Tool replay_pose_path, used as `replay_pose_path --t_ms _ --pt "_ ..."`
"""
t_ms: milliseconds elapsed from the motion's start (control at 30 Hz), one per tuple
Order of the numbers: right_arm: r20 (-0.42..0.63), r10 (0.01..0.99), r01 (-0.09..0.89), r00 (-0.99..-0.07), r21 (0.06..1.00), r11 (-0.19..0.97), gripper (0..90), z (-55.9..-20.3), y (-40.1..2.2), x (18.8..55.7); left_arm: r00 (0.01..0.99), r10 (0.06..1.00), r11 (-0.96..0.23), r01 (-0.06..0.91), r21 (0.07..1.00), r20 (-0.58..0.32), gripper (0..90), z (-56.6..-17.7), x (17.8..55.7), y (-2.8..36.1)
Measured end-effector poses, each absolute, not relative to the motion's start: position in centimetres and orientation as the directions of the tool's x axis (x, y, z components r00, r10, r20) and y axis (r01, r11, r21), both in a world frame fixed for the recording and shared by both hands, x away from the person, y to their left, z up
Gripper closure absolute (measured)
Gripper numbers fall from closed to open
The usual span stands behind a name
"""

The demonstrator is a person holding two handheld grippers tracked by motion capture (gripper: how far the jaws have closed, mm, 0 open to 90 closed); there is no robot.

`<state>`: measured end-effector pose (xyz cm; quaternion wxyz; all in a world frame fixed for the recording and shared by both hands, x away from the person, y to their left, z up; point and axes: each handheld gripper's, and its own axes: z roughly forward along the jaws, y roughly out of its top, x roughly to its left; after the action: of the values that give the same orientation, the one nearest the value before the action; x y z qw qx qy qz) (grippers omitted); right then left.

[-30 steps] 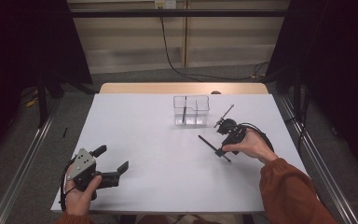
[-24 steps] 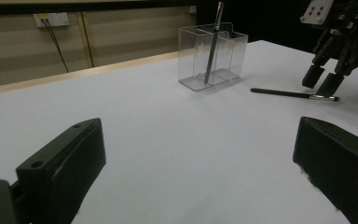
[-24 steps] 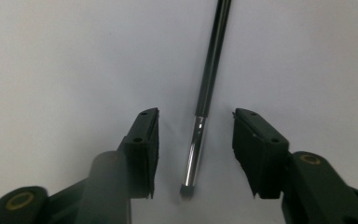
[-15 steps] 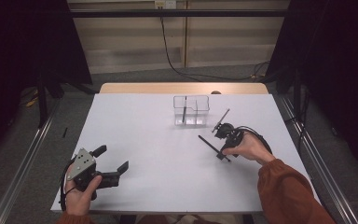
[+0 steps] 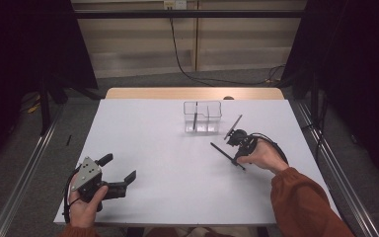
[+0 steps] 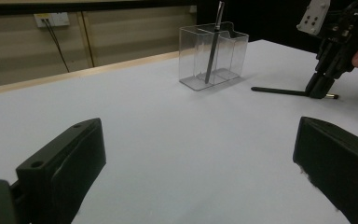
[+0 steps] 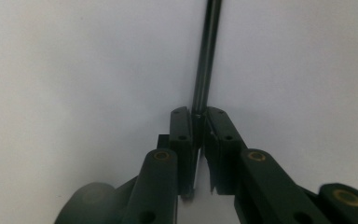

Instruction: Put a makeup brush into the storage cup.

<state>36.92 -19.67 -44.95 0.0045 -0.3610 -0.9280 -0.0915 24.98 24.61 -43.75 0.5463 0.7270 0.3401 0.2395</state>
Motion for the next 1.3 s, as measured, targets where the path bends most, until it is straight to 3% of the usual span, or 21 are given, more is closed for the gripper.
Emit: replay_pose_path --t_ms 667,1300 --pt "0.109 0.699 0.705 -0.707 0.180 0.686 83.9 -44.6 -19.9 37.1 0.656 0.754 -0.173 0.233 0.957 -0.023 2.2 -43.8 25.0 24.6" --pt "0.152 0.716 0.716 -0.681 0.340 0.609 83.9 -43.4 -20.9 35.9 0.655 0.755 -0.171 0.234 0.957 -0.025 2.2 -43.8 25.0 24.6"
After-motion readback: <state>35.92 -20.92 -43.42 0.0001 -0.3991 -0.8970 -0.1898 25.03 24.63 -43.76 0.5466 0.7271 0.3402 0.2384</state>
